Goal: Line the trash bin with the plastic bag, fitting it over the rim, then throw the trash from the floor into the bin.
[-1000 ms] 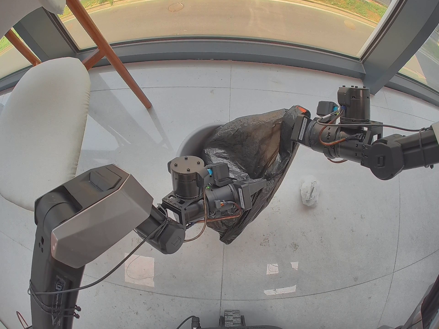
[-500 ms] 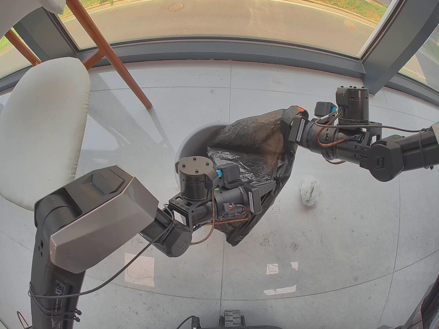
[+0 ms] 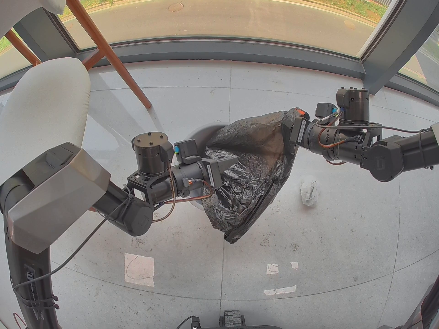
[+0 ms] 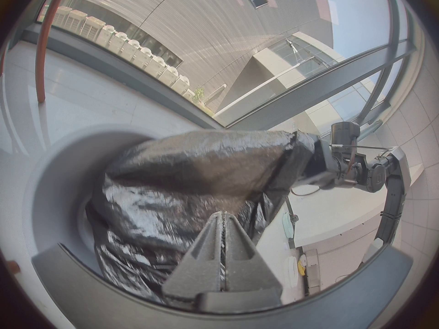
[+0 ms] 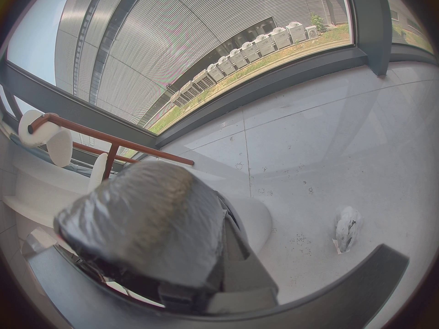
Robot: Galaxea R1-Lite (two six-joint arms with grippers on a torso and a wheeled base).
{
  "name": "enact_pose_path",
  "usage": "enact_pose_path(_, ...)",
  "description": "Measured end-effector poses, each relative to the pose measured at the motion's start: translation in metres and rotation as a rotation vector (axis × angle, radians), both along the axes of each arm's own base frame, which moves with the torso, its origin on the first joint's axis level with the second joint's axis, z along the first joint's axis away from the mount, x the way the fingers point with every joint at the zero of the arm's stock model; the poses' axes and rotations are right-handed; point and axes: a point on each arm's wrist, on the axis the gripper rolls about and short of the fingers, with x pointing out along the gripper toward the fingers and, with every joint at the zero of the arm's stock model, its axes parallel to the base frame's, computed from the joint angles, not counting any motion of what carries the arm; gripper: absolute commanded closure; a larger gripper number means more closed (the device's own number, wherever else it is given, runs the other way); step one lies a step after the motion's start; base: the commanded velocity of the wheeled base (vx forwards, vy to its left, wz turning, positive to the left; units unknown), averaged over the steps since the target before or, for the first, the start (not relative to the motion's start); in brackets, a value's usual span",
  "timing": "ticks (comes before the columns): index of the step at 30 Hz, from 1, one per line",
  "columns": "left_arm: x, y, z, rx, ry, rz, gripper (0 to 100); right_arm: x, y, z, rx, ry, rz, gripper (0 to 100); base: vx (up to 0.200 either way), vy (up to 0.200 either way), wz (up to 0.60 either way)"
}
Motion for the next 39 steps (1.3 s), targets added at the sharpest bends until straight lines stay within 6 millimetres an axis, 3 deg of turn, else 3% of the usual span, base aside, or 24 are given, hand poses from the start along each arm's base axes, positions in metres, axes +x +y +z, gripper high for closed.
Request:
enact_pose_path(5, -0.028, -0.032, 0.001, 0.019, 0.003, -0.077, 0, -0.001, 0.001, -0.003, -0.005, 0.009, 0.003, 100, 0.0, 0.0, 0.0)
enact_pose_path(14, -0.045, -0.071, -0.013, 0.21, -0.085, -0.008, 0, -0.005, 0.0, -0.008, -0.012, 0.025, 0.004, 100, 0.0, 0.0, 0.0)
enact_pose_path(23, -0.037, -0.083, -0.022, 0.469, -0.32, 0.026, 0, -0.009, 0.002, -0.009, -0.016, 0.034, 0.012, 100, 0.0, 0.0, 0.0)
enact_pose_path(35, -0.02, -0.094, -0.038, 0.581, -0.442, 0.035, 0, -0.012, 0.002, -0.005, -0.011, 0.024, 0.017, 100, 0.0, 0.0, 0.0)
enact_pose_path(36, -0.02, -0.094, -0.04, 0.583, -0.44, 0.033, 100, -0.012, 0.002, -0.005, -0.011, 0.024, 0.016, 100, 0.0, 0.0, 0.0)
enact_pose_path(39, -0.018, -0.095, -0.045, 0.587, -0.434, 0.028, 100, -0.012, 0.002, -0.004, -0.01, 0.023, 0.015, 100, 0.0, 0.0, 0.0)
